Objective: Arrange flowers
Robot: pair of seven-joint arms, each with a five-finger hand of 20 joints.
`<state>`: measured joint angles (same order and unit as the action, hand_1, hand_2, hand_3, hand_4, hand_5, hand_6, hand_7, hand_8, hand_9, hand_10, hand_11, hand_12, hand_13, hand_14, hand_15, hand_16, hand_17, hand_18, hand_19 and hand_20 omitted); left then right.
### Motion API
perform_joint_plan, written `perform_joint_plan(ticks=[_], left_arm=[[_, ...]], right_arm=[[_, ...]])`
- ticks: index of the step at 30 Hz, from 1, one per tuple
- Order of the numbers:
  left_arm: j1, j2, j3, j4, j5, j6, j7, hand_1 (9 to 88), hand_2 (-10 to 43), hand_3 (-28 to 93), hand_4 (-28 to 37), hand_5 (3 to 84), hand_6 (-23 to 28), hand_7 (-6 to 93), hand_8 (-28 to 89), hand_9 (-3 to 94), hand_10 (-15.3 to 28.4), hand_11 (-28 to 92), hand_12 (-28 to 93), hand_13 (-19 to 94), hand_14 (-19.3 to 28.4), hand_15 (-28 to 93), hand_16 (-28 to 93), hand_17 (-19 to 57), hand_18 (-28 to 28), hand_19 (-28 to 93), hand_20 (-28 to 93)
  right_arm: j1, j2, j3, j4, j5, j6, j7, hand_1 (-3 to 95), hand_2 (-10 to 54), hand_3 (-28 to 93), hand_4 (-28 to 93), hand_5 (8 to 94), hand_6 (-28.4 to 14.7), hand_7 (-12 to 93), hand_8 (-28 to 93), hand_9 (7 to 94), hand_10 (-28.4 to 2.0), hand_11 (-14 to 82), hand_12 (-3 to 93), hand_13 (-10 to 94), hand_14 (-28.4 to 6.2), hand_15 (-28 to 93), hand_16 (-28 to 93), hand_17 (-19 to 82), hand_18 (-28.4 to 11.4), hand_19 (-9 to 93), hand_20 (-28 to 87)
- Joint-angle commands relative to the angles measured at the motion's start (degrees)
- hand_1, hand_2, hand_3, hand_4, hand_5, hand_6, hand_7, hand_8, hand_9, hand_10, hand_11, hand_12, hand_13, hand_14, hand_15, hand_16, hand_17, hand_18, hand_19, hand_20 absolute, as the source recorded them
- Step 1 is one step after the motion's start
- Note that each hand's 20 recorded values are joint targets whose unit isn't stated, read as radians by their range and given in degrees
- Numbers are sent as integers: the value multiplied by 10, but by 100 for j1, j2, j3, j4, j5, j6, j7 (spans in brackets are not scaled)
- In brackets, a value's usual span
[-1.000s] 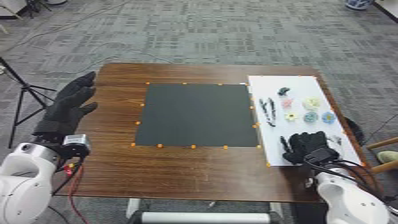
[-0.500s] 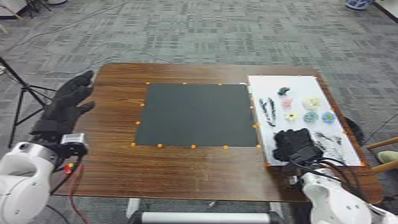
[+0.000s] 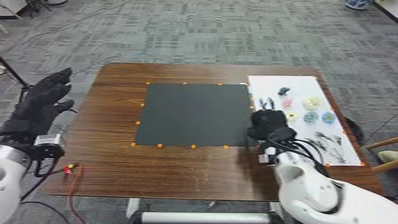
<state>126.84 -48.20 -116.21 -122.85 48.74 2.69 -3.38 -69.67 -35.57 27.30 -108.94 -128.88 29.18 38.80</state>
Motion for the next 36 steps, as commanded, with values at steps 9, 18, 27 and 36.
perform_joint_plan(ticks=[9,18,27,36], left_arm=[[-246,265,-29,70,-355,-678,-91,280,-95,626,-283,146,12,185,-97,85,70,48,206,-9,101,200,-12,-186,189,327,80],[-1299,771,898,472,-270,-694,-224,275,-95,629,-283,159,15,180,-93,91,70,57,221,-3,85,211,9,-180,174,325,87],[-2287,828,1736,714,-60,-847,-271,269,-95,637,-283,159,15,182,-94,90,70,58,222,-4,83,213,8,-182,173,326,89],[-1144,652,1012,660,-187,-548,-238,271,-95,635,-283,153,12,181,-93,86,66,55,226,-7,83,211,10,-182,172,325,89]], right_arm=[[1916,-3185,-923,1286,241,-677,671,371,-95,881,-129,761,-25,624,274,805,-109,700,642,703,-123,846,442,300,-227,825,483],[1646,-3483,-1013,1557,211,-1058,779,374,-95,879,-134,766,-26,614,277,808,-109,698,634,705,-124,846,436,301,-229,831,475],[1282,-3780,-974,2021,86,-1533,779,382,-95,874,-150,771,-24,602,272,812,-109,691,624,706,-123,844,431,302,-231,834,469],[1266,-3974,-1033,2247,45,-1556,788,383,-95,871,-151,772,-23,596,273,813,-108,684,623,706,-123,842,427,303,-231,837,464]])
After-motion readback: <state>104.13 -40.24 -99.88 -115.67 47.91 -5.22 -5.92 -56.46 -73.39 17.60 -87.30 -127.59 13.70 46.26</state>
